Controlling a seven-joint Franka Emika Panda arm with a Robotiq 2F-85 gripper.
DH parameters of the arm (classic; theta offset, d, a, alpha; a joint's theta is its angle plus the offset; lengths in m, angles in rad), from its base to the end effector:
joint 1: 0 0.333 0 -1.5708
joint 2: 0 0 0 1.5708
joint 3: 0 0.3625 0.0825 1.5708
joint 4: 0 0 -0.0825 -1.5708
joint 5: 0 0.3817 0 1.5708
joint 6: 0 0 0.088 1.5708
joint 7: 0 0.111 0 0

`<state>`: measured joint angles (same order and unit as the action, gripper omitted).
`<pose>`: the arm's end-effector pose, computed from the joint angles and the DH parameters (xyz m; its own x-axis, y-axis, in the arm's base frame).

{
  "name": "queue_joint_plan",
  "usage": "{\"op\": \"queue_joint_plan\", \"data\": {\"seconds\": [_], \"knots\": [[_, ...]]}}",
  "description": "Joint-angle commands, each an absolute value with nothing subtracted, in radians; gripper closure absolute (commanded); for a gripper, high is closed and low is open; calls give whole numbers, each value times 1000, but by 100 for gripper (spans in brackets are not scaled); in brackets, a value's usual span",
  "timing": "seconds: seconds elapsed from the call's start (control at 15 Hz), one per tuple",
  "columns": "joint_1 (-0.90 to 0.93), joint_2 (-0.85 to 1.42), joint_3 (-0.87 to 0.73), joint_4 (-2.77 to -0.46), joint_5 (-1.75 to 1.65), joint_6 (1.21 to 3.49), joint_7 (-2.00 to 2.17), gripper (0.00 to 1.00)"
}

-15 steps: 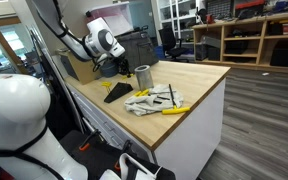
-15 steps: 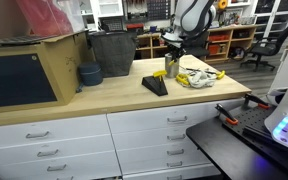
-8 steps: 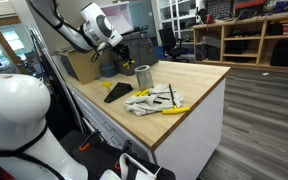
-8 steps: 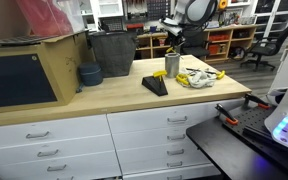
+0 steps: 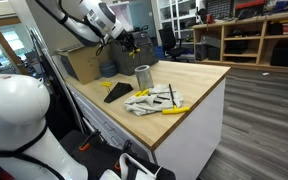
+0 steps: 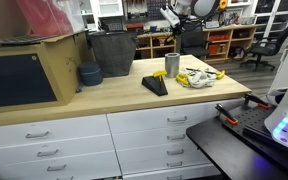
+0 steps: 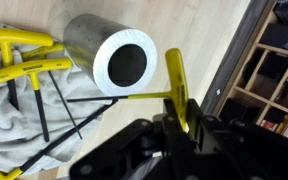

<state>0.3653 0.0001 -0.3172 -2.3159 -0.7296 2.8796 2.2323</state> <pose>0.5406 0.0636 0.4399 -0.0128 -0.9855 0.1694 -0.8098 -0.0892 -0.5799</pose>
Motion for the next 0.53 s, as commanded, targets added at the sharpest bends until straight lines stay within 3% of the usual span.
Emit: {"op": "queue_joint_plan", "data": {"seconds": [0.0,0.47], "knots": [[366,35,-316,-2261,-813,2855,2348,96],[356,131,-284,-2229,-680,2884,2164,96]]}}
